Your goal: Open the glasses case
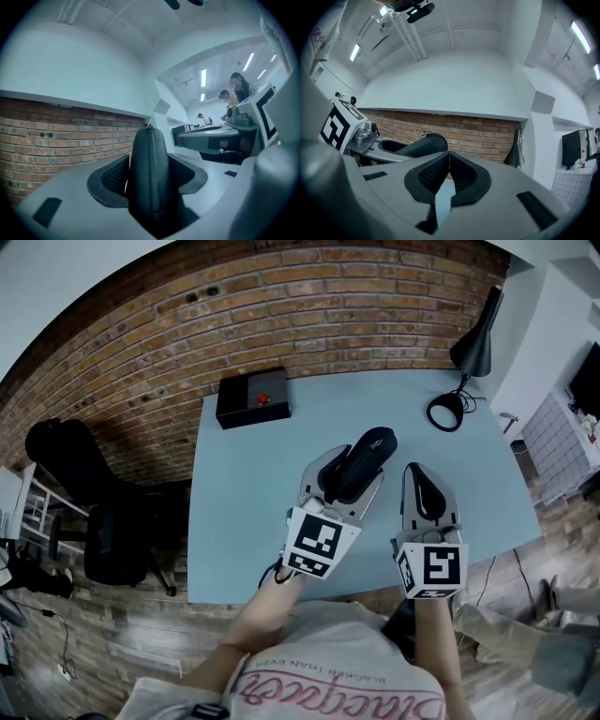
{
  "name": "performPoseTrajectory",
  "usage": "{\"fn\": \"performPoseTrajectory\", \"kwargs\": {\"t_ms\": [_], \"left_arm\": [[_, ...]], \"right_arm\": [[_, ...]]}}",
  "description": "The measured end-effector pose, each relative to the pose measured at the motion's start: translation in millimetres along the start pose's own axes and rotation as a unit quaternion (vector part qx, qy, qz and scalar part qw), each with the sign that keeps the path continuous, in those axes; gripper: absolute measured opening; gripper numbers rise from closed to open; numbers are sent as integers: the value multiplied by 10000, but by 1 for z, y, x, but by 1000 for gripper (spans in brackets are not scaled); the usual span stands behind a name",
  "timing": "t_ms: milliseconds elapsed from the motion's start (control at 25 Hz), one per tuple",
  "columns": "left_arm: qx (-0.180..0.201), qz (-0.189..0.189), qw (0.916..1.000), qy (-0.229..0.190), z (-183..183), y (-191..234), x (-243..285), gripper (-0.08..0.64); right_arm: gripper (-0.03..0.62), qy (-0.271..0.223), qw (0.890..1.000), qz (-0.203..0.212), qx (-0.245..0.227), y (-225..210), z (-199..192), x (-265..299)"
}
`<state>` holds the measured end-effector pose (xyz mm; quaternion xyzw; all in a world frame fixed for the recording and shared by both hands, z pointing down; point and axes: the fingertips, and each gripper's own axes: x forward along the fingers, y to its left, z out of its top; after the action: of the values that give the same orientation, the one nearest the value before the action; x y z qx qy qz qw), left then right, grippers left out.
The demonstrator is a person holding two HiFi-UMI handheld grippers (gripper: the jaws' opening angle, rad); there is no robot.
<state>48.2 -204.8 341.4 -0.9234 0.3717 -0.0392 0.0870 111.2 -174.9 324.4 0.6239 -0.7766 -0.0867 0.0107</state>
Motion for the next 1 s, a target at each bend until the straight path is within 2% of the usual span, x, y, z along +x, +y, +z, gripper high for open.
{"fn": "performPoseTrajectory", "kwargs": {"t_ms": [160,280,400,600,760,880,920,1000], "left_arm": [[387,-382,9984,144,1,2,-2,256],[714,-478,9958,328,-1,5,-2,256],[1250,-532,9888,627,-6,4,-3,256],[2136,-781,9684,1020,-12,-5,-4,257],[2435,-1024,9565,1240,-16,-9,-4,256],[2696,-1120,9468,1357,-16,-8,-5,256],[2910,-1093,9404,1378,-15,-7,-5,256],[3520,-907,9214,1376,-11,-4,-5,257]], "right_arm": [[18,-105,9992,160,-339,5,10,-1],[20,-214,9974,342,-602,13,18,0],[20,-453,9955,465,-683,24,31,3],[26,-434,9901,698,-1135,41,35,3],[91,-208,9866,875,-1359,47,27,5],[98,-7,9825,945,-1604,51,20,6],[98,14,9819,966,-1628,52,18,6],[98,16,9820,968,-1619,53,17,7]]}}
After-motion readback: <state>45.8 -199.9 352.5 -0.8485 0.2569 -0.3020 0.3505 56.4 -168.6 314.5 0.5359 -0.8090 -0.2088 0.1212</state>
